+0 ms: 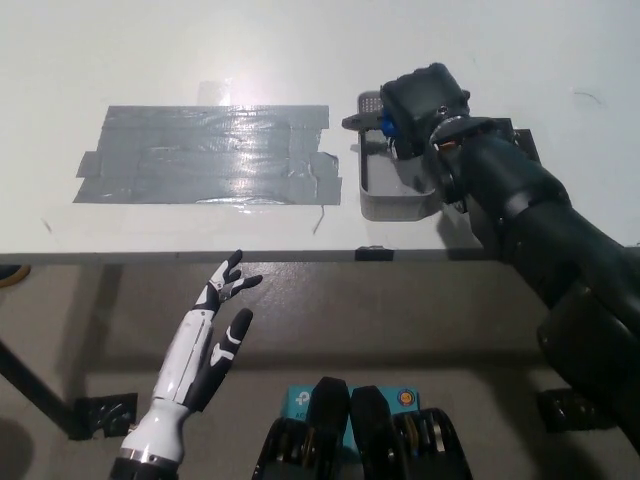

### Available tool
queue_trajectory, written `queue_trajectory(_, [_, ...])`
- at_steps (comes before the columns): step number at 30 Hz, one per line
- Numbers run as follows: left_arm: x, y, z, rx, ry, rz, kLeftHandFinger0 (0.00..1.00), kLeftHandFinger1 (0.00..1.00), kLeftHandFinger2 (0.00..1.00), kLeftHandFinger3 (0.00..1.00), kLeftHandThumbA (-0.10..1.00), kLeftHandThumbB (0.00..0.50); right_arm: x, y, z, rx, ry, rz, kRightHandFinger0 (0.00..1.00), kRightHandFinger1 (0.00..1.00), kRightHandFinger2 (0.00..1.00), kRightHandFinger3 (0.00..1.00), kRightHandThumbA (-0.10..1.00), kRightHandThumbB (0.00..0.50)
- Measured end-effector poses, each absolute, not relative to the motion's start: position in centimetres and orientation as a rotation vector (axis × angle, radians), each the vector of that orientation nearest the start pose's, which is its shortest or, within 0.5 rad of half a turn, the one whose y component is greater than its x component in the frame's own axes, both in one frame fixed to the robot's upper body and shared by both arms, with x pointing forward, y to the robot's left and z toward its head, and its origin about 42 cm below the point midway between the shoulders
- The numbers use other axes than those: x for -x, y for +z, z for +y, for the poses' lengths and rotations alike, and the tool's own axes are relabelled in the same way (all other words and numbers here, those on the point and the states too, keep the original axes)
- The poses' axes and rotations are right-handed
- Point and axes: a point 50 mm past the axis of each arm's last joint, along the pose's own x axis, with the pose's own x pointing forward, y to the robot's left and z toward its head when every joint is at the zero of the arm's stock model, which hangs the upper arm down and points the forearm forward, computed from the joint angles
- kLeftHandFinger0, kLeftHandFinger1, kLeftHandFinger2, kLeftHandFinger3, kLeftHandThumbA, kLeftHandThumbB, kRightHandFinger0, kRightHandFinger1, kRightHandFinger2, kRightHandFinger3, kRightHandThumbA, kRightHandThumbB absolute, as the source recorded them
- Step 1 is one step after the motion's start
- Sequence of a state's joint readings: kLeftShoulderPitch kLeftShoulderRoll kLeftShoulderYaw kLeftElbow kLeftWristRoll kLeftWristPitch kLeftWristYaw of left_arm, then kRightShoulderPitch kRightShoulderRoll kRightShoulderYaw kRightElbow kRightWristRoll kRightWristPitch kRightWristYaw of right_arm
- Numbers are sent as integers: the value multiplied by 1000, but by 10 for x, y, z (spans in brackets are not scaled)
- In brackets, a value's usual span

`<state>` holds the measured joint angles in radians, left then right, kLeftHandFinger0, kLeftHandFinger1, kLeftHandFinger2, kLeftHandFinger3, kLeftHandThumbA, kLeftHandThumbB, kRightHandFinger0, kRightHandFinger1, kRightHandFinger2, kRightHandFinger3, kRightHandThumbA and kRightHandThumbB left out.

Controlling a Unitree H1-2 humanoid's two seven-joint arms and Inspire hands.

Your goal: The robot picks the blue plier placed on top of the container and places it on the grey area of the table

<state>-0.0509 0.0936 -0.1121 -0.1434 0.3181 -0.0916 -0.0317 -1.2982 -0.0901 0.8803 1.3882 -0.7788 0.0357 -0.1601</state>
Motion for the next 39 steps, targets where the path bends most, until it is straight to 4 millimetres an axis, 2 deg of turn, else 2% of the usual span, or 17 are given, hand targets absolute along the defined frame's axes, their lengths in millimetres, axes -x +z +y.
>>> queue_trajectory(2, [-294, 152, 198, -405, -150, -292, 1000, 1000, 837, 1000, 1000, 0, -582, 288, -111, 1858, 227, -255, 0, 0, 401, 477, -100, 305])
queue_trajectory(5, [-294, 152, 197, -410, -152, -291, 1000, 999, 836, 1000, 1000, 0, -583, 295, -114, 1882, 198, -313, 0, 0, 374, 499, -100, 290])
queue_trajectory(7, [-294, 152, 197, -412, -155, -291, 1000, 994, 838, 1000, 1000, 0, -584, 299, -114, 1884, 181, -352, 0, 0, 225, 510, -100, 306])
queue_trajectory(8, [-294, 152, 196, -414, -157, -292, 1000, 994, 838, 1000, 1000, 0, -584, 303, -114, 1885, 173, -376, 0, 0, 183, 456, -100, 298])
queue_trajectory(10, [-293, 152, 196, -418, -160, -293, 1000, 989, 827, 1000, 1000, 0, -585, 313, -109, 1884, 161, -435, 0, 0, 179, 443, -100, 324])
queue_trajectory(15, [-293, 152, 193, -422, -170, -299, 1000, 1000, 819, 1000, 1000, 0, -586, 335, -96, 1863, 131, -541, 0, 0, 163, 552, -100, 293])
queue_trajectory(18, [-292, 152, 191, -425, -176, -301, 1000, 1000, 832, 1000, 1000, 0, -583, 339, -80, 1831, 135, -580, 0, 0, 94, 456, -100, 300])
queue_trajectory(20, [-292, 152, 190, -426, -182, -304, 1000, 996, 827, 1000, 1000, 0, -579, 338, -67, 1804, 149, -599, 0, 0, 103, 451, -100, 311])
queue_trajectory(24, [-291, 151, 188, -429, -190, -304, 1000, 997, 818, 1000, 1000, 0, -570, 335, -37, 1732, 188, -626, 0, 0, 80, 457, -100, 377])
queue_trajectory(27, [-291, 151, 186, -432, -195, -305, 1000, 981, 824, 1000, 1000, 0, -562, 331, -13, 1670, 219, -639, 0, 0, 13, 347, -100, 344])
queue_trajectory(29, [-291, 151, 185, -434, -199, -306, 1000, 958, 822, 1000, 1000, 0, -556, 328, 1, 1632, 240, -636, 0, 0, 47, 391, -100, 326])
queue_trajectory(33, [-290, 150, 182, -441, -209, -310, 1000, 946, 829, 1000, 1000, 0, -547, 321, 24, 1563, 276, -617, 0, 0, 0, 482, -100, 327])
queue_trajectory(34, [-290, 150, 181, -443, -212, -312, 1000, 948, 827, 1000, 1000, 0, -544, 319, 30, 1545, 287, -614, 0, 0, 8, 537, -100, 296])
queue_trajectory(36, [-289, 150, 180, -446, -215, -312, 1000, 937, 826, 1000, 1000, 0, -539, 313, 38, 1519, 306, -601, 0, 0, 108, 448, -100, 308])
queue_trajectory(37, [-288, 150, 179, -447, -216, -313, 1000, 937, 825, 1000, 1000, 0, -537, 309, 40, 1509, 315, -591, 0, 0, 204, 412, -100, 303])
queue_trajectory(38, [-288, 150, 179, -449, -217, -314, 1000, 946, 822, 1000, 1000, 0, -535, 305, 42, 1502, 323, -580, 0, 55, 359, 454, -100, 301])
queue_trajectory(39, [-288, 150, 178, -451, -217, -315, 1000, 963, 830, 1000, 1000, 0, -534, 301, 44, 1494, 332, -568, 0, 86, 407, 429, -100, 305])
